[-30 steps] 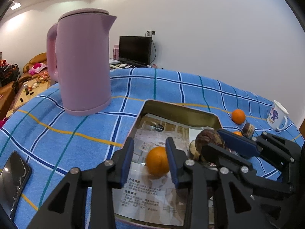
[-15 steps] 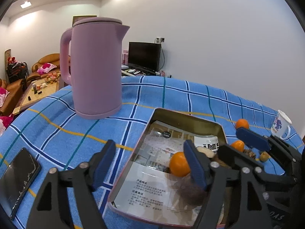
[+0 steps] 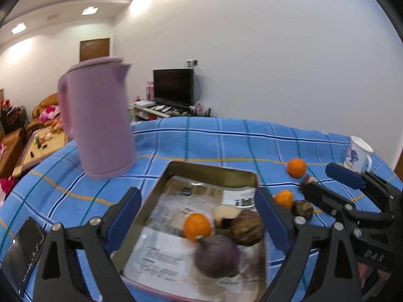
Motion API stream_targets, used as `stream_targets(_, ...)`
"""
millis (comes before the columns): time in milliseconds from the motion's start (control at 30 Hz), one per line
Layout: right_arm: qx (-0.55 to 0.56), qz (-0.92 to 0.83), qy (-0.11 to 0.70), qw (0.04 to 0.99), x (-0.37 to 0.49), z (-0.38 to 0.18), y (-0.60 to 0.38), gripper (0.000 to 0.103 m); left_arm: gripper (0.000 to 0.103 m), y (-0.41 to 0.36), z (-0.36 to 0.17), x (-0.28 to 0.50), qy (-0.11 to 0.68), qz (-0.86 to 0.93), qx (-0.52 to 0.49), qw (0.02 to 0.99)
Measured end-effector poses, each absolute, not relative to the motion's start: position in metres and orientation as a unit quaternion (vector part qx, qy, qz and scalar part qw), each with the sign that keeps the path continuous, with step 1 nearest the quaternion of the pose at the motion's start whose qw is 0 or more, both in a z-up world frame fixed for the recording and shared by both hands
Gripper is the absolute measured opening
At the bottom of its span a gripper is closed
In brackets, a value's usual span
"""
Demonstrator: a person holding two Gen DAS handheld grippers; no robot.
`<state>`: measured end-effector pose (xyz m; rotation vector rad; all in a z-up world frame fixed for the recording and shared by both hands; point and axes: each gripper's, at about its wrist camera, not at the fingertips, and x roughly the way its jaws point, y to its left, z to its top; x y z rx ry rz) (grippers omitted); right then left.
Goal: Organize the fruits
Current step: 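Move both tools back from the tin toward the fruits on the bedspread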
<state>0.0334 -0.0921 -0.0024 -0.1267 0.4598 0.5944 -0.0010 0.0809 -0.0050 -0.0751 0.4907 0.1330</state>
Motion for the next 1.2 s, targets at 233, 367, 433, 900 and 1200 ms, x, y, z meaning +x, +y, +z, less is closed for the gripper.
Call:
stream_targets(233,-0.017,0.194,0.260,0.946,0.058,-0.015,-0.160,0.067,0.094,0.044,-0.002,0.011,0.247,0.036,-0.010,0.968)
stream_targets(367,0.020,0.144,0.299,0.943,0.076,-0.027,-0.186,0.067,0.095,0.022,-0.006,0.016,0.253,0.022,0.010,0.967)
stream_targets(433,0.026,0.137,0.317,0.938,0.080,-0.033,-0.191,0.067,0.095,0.015,-0.007,0.020,0.253,0.020,0.015,0.967)
stream_targets(900,0.030,0.146,0.404,0.902,0.098,-0.057,-0.189,0.053,0.095,-0.019,-0.021,0.034,0.276,-0.002,0.031,0.961)
stream_targets(1200,0.047,0.149,0.435,0.887,0.104,-0.069,-0.192,0.031,0.095,-0.027,-0.028,0.035,0.283,-0.015,0.038,0.958)
